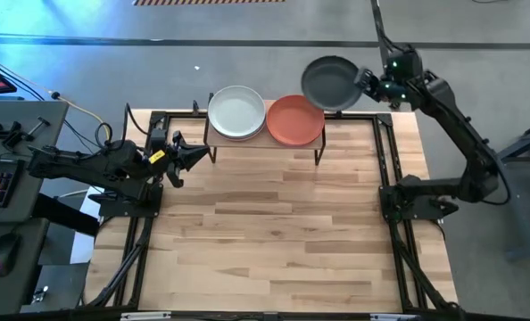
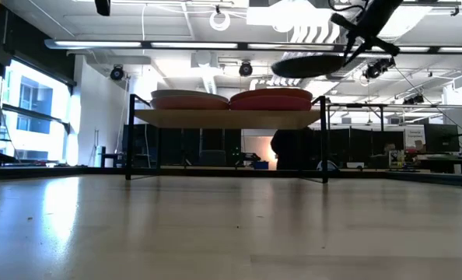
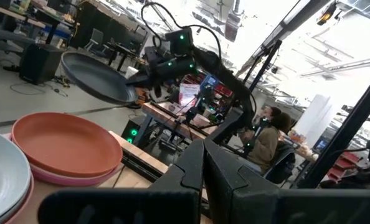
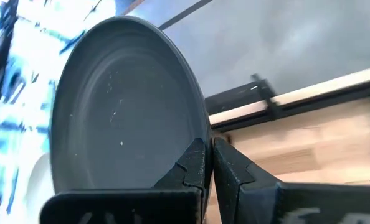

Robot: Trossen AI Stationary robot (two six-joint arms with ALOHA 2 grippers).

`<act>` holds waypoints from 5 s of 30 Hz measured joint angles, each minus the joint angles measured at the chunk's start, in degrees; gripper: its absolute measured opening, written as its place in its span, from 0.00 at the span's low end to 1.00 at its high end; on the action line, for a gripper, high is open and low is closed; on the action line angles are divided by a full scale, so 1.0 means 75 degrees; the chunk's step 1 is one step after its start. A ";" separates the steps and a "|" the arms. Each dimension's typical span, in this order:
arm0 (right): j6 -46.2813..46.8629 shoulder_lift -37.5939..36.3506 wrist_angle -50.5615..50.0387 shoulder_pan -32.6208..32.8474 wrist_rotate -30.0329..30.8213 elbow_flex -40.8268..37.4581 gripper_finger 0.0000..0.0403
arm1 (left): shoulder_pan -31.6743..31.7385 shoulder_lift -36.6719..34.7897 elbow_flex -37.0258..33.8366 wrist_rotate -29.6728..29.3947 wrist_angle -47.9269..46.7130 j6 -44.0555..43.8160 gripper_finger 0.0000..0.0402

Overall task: Place and stack plates onto a shelf
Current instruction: Stack the black plate on top of the brown plate

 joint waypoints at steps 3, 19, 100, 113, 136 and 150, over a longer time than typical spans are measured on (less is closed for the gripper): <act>-0.0518 0.0216 0.0000 -0.0001 -0.0804 0.0283 0.00 | 0.0000 0.0000 0.0000 0.0000 0.0000 0.0000 0.00; -0.2543 0.0375 -0.0201 0.1177 -0.3083 0.0505 0.00 | 0.0000 0.0000 0.0000 0.0007 0.0234 0.0004 0.00; 0.0059 -0.0808 0.2229 0.5496 -0.2480 -0.2762 0.00 | 0.0006 0.2232 -0.0565 0.0609 0.0796 0.1219 0.00; 0.0059 -0.0805 0.2229 0.5496 -0.2254 -0.2759 0.00 | 0.0006 0.1319 -0.0562 0.0076 -0.0003 0.1380 0.00; 0.0082 -0.0805 0.2226 0.5501 -0.2149 -0.2759 0.00 | 0.0006 0.0428 -0.0557 -0.0463 -0.0210 0.1760 0.00; 0.0085 -0.0802 0.2226 0.5502 -0.2117 -0.2759 0.00 | 0.0006 0.0431 -0.0557 -0.0460 -0.0345 0.1824 0.00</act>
